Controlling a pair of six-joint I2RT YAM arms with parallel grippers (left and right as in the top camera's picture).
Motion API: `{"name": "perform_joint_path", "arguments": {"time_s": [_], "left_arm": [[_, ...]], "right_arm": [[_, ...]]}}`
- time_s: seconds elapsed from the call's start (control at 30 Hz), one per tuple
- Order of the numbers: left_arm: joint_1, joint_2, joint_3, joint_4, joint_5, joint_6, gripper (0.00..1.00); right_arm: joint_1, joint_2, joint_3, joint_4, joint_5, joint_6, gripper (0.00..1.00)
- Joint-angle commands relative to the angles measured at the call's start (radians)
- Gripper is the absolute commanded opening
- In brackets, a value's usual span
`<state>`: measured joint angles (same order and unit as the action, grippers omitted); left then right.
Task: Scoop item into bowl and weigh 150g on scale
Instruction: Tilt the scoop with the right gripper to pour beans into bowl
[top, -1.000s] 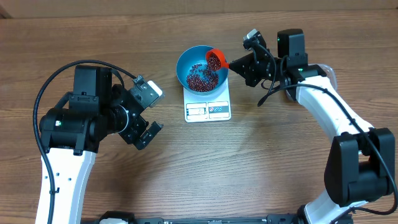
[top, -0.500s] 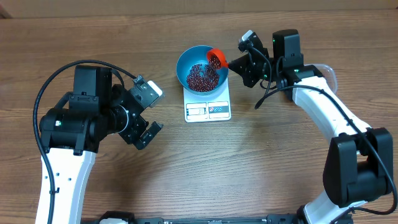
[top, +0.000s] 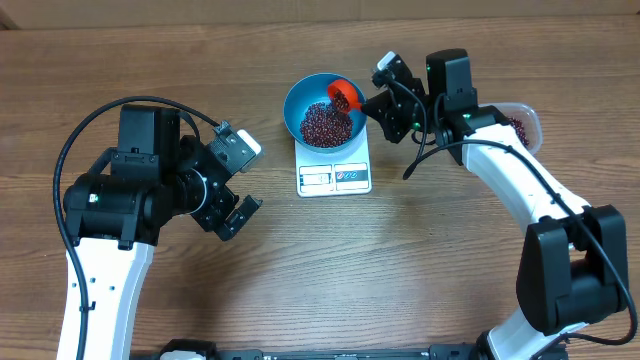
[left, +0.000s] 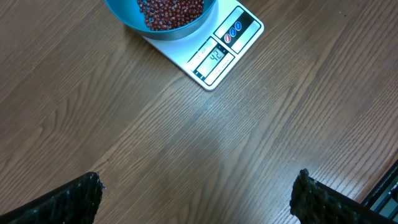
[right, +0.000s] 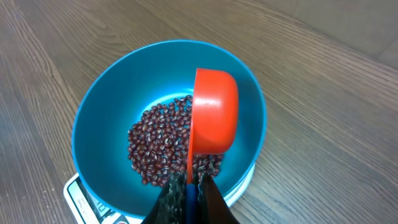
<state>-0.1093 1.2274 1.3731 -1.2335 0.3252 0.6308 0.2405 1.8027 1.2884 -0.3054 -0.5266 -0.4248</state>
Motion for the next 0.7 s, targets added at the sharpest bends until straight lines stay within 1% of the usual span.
{"name": "perform_joint_path", "arguments": {"time_s": [0.0, 0.03, 0.13, 0.2, 0.27, 0.33, 0.37, 0.43, 0.5, 0.6, 0.67], "left_arm": [[-0.002, 0.002, -0.005, 0.000, 0.000, -0.010, 1.00], [-0.002, 0.002, -0.005, 0.001, 0.000, -0.010, 1.00], [-0.002, 0.002, -0.005, 0.000, 0.000, -0.010, 1.00], [-0.002, 0.002, -0.005, 0.001, 0.000, -0.010, 1.00], [-0.002, 0.002, -0.005, 0.000, 0.000, -0.010, 1.00], [-0.002, 0.002, -0.005, 0.001, 0.000, -0.010, 1.00], [-0.002, 0.002, -0.005, 0.000, 0.000, -0.010, 1.00], [-0.002, 0.002, -0.005, 0.001, 0.000, -0.010, 1.00], [-0.002, 0.002, -0.005, 0.001, 0.000, -0.010, 1.00], [-0.002, 0.002, -0.005, 0.001, 0.000, -0.010, 0.99], [-0.002, 0.002, -0.005, 0.001, 0.000, -0.010, 1.00]], "right_arm": [[0.018, -0.051, 0.024, -0.005, 0.080, -0.063, 0.04], [0.019, -0.056, 0.024, 0.005, 0.126, -0.066, 0.04], [0.029, -0.064, 0.024, 0.003, 0.069, -0.044, 0.04], [0.036, -0.071, 0.024, -0.003, 0.110, -0.084, 0.04], [0.036, -0.082, 0.024, 0.017, 0.167, -0.072, 0.04], [0.047, -0.095, 0.024, 0.007, 0.097, -0.045, 0.04], [0.055, -0.099, 0.024, -0.006, 0.100, -0.055, 0.04], [0.070, -0.108, 0.024, -0.019, 0.167, -0.090, 0.04], [0.078, -0.113, 0.024, -0.013, 0.231, -0.089, 0.03], [0.090, -0.114, 0.024, -0.019, 0.246, -0.090, 0.04], [0.098, -0.119, 0.024, -0.018, 0.296, -0.110, 0.04]]}}
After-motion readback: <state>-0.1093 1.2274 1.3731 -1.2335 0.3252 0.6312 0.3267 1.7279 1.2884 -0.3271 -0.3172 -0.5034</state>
